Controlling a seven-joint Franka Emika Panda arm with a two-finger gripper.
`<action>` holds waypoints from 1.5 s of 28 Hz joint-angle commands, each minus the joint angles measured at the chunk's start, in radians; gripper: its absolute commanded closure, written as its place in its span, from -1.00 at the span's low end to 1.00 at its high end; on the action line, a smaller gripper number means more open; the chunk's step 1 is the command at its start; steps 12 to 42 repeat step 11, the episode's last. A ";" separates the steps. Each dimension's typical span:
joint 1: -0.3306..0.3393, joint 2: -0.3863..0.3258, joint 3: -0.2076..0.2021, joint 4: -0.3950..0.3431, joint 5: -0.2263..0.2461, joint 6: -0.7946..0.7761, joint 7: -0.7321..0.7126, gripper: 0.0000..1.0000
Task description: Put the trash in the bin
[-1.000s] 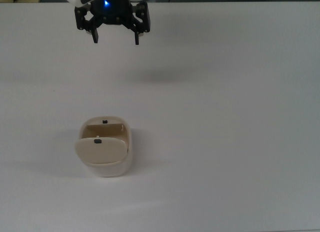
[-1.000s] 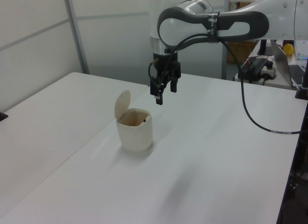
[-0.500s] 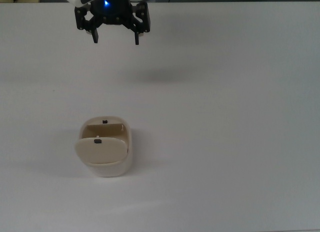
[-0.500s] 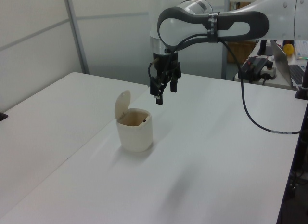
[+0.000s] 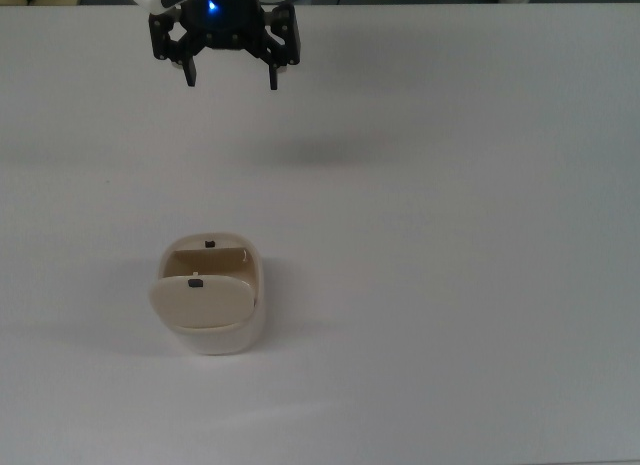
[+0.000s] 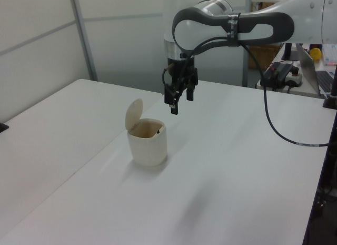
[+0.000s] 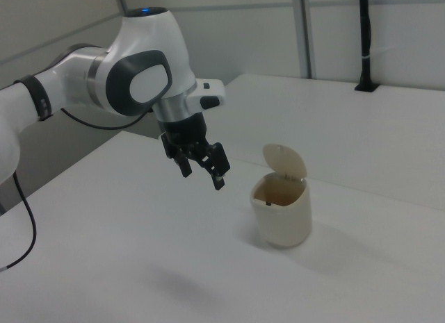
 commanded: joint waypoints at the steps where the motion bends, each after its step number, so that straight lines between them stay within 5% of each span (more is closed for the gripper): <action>1: 0.005 -0.011 -0.005 -0.005 -0.012 -0.016 0.020 -1.00; 42: 0.005 -0.006 -0.005 -0.005 -0.012 -0.016 0.020 -1.00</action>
